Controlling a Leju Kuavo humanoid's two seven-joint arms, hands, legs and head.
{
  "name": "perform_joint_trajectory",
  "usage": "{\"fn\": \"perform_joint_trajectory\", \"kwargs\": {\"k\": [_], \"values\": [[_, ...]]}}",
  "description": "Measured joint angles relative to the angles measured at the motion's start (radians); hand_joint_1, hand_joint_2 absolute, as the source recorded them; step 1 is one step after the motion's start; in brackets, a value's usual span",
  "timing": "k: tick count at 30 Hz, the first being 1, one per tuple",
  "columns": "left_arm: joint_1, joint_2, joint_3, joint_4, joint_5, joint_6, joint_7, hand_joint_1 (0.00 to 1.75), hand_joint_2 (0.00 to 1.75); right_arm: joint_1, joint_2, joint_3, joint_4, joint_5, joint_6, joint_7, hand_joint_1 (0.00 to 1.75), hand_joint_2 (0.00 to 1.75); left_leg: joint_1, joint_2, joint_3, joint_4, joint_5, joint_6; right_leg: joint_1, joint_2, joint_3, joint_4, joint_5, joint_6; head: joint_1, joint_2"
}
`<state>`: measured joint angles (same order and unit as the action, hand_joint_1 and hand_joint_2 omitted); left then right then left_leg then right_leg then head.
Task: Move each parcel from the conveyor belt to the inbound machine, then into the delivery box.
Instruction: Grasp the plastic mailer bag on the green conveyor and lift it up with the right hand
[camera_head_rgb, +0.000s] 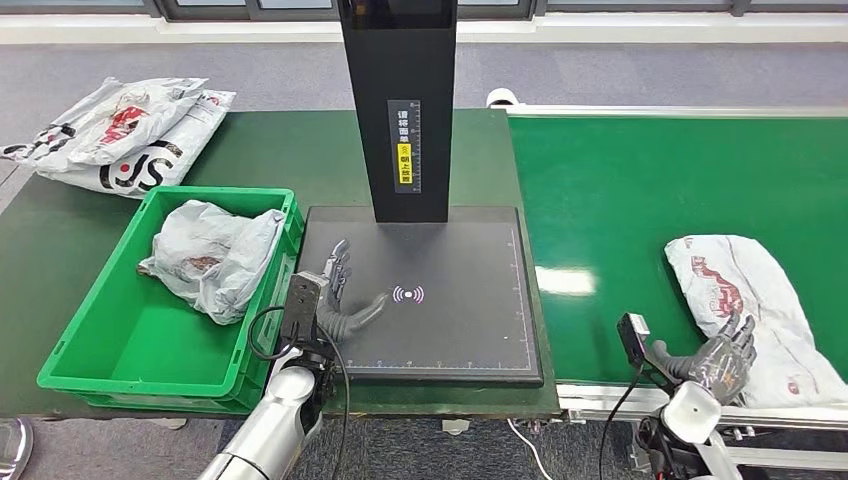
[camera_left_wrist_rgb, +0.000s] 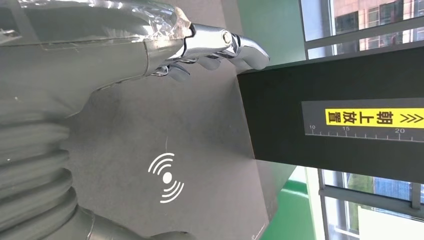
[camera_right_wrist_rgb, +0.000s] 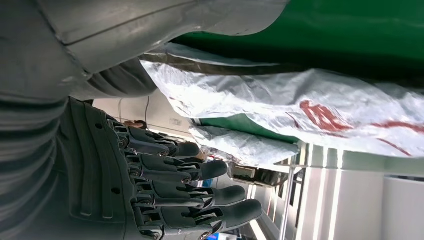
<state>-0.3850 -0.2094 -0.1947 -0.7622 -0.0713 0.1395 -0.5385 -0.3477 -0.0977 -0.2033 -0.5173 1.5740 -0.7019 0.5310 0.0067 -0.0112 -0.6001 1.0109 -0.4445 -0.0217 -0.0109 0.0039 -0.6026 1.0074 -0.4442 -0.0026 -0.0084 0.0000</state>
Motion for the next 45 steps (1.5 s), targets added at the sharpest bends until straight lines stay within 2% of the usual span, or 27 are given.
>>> {"fn": "perform_joint_trajectory", "kwargs": {"k": [13, 37, 45], "values": [[0.0, 0.004, 0.002, 0.0, 0.009, -0.01, 0.005, 0.0, 1.75, -0.05, -0.016, 0.012, 0.094, 0.0, 0.035, 0.028, 0.0, 1.75, 0.0, 0.0, 0.0, 0.0, 0.0, 0.0, 0.0, 0.0, 0.0, 0.0, 0.0, 0.0, 0.0, 0.0], [0.0, 0.005, 0.003, 0.0, 0.009, -0.011, 0.005, 0.0, 1.75, -0.059, -0.019, 0.012, 0.121, 0.0, 0.037, 0.031, 0.0, 1.75, 0.0, 0.0, 0.0, 0.0, 0.0, 0.0, 0.0, 0.0, 0.0, 0.0, 0.0, 0.0, 0.0, 0.0], [0.0, 0.006, 0.004, 0.007, 0.028, -0.024, 0.006, 0.0, 1.75, -0.057, -0.038, 0.016, 0.132, 0.0, 0.233, 0.118, 0.0, 1.75, 0.0, 0.0, 0.001, 0.0, 0.0, 0.0, 0.0, 0.0, 0.0, 0.0, 0.0, 0.0, 0.0, 0.0]]}}
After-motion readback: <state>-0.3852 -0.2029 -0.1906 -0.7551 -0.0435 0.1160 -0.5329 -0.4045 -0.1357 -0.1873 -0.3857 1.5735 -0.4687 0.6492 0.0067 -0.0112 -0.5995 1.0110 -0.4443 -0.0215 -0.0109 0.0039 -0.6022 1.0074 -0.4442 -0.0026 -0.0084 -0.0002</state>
